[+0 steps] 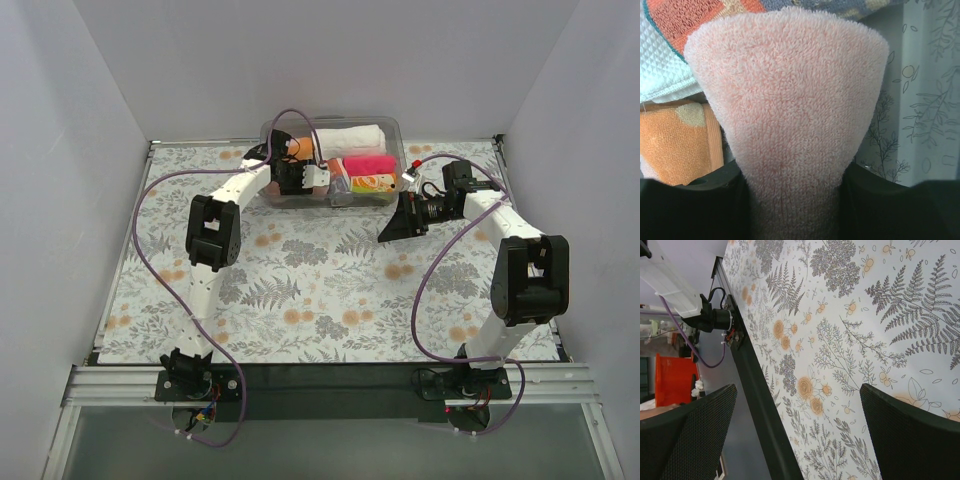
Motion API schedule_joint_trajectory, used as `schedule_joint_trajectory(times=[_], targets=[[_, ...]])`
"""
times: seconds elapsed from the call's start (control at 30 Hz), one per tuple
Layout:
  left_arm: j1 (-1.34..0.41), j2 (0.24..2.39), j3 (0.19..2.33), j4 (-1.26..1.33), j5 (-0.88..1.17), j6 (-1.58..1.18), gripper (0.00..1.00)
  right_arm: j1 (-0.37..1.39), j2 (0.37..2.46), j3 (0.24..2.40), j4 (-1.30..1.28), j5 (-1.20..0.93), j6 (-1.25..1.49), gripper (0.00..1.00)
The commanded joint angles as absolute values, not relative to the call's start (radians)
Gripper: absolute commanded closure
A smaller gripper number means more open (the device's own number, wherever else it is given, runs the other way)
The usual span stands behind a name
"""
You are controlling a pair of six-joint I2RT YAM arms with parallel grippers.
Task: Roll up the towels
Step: Place the rolled towel into the container
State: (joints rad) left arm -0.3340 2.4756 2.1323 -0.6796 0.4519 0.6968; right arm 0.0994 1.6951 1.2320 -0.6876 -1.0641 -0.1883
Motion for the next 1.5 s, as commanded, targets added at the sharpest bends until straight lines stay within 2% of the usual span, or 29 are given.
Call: schedule_joint_trajectory(times=[0.0,0.33,0.53,0.57,0.7,1.0,1.47], targets=[[-0.341,2.490,2.134,-0.816,0.497,0.672,0.58,0.098,1.698,1.236,-0.692,-1.071,-0.198,0.02],[-0.339,2.441,2.183,-0.816,0.506,0.660,0.45,0.098,1.698,1.239,-0.692,-1.074,-0.193,0.01],[-0.342,2.418,2.194,-0.818,0.522,0.660,0.39,0.098,1.695,1.239,-0.689,-1.072,-0.193,0.02],[-0.344,2.415,2.192,-0.818,0.529,0.660,0.22,0.098,1.695,1.239,-0.690,-1.072,-0.193,0.02],[-0.348,2.401,2.191,-0.819,0.538,0.658,0.17,0.098,1.701,1.243,-0.687,-1.072,-0.192,0.02],[-0.353,2.372,2.194,-0.819,0.560,0.640,0.10,0.098,1.703,1.244,-0.686,-1.072,-0.189,0.02],[-0.354,2.349,2.264,-0.887,0.638,0.578,0.10,0.098,1.686,1.238,-0.683,-1.069,-0.187,0.02]])
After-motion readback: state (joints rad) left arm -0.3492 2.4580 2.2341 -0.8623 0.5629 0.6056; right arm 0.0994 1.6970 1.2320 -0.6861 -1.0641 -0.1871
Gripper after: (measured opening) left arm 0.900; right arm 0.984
